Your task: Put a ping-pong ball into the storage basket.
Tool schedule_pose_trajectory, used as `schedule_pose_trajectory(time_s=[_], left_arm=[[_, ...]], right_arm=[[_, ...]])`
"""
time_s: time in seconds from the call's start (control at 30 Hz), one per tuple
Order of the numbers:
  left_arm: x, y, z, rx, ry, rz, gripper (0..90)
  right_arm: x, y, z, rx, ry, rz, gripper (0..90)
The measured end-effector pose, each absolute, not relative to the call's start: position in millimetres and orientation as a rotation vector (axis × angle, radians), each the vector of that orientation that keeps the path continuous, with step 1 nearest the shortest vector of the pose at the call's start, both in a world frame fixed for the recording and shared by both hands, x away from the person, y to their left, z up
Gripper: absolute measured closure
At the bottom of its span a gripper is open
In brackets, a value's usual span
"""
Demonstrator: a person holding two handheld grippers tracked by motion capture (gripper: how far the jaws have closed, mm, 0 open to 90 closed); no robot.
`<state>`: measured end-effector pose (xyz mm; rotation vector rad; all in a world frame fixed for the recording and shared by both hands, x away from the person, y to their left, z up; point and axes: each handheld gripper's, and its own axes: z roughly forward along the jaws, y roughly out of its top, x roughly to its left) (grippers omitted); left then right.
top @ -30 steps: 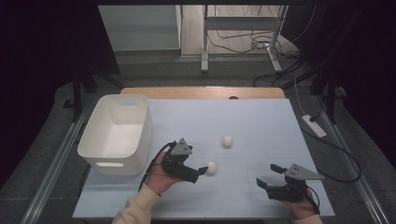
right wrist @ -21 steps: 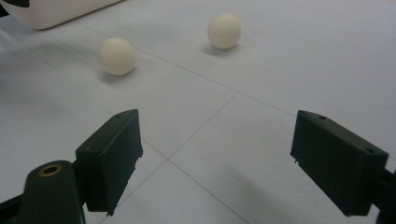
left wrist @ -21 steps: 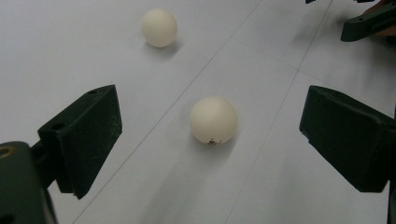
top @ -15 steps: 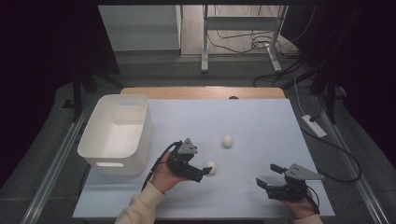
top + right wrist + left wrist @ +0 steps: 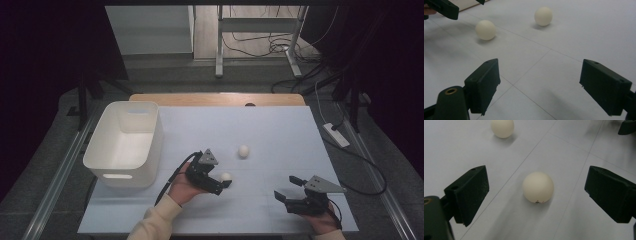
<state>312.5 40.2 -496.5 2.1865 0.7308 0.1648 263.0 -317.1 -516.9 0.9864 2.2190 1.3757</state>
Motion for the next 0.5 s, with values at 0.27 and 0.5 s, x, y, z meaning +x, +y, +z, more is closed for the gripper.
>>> schedule_pose_trajectory(time_s=[0.27, 0.5], left_arm=[[316.3, 33.4, -502.8, 2.202, 0.732, 0.145, 5.5], [319.1, 26.9, -509.0, 2.227, 0.728, 0.134, 5.2]], right_arm=[[262.4, -317.5, -516.3, 0.979, 2.212, 1.377, 16.2], [262.6, -317.5, -516.7, 0.981, 2.216, 1.375, 16.2]])
